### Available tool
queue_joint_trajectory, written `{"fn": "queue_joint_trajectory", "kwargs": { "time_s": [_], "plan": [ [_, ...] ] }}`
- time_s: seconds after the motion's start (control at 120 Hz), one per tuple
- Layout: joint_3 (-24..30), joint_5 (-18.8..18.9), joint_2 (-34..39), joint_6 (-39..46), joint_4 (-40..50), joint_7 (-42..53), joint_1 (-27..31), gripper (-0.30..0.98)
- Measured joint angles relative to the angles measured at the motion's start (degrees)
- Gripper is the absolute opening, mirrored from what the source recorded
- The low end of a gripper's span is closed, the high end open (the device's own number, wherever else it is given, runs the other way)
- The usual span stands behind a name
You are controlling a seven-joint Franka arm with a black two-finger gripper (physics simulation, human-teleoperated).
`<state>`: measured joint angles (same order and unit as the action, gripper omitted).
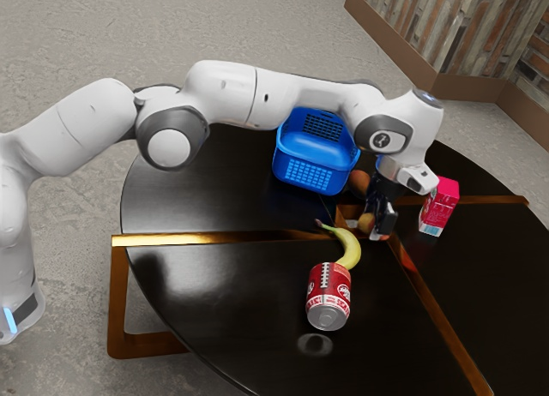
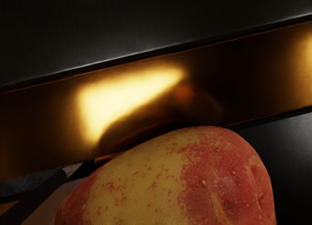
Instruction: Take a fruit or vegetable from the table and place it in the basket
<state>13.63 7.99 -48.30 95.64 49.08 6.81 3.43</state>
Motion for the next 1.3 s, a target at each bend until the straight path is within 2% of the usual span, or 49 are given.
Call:
{"fn": "queue_joint_trajectory", "kwargs": {
  "time_s": [0.042, 0.2, 0.258, 0.383, 0.617, 0.817, 1.042, 1.2, 1.3],
  "plan": [
    [0.01, 0.14, 0.04, 0.16, 0.28, 0.04, 0.0, 0.42],
    [0.0, 0.34, 0.08, 0.51, 1.13, 0.18, -0.01, 0.43],
    [-0.04, 0.62, 0.19, 0.57, 1.19, 0.2, -0.05, 0.35],
    [0.05, 1.63, 1.86, 0.52, 1.21, 0.19, -0.3, 0.36],
    [0.1, 2.16, 8.03, -2.22, 0.64, -0.63, -0.37, 0.36],
    [-0.32, 2.32, 17.01, -6.0, 1.16, -0.93, -0.08, 0.37],
    [-9.6, 1.25, 31.45, -9.74, 19.46, -1.12, 0.15, 0.36],
    [-18.51, -0.56, 32.92, -9.65, 22.48, -0.23, 0.31, 0.37],
    [-21.41, -1.76, 32.46, -9.54, 22.62, 1.13, 1.72, 0.36]
  ]
}}
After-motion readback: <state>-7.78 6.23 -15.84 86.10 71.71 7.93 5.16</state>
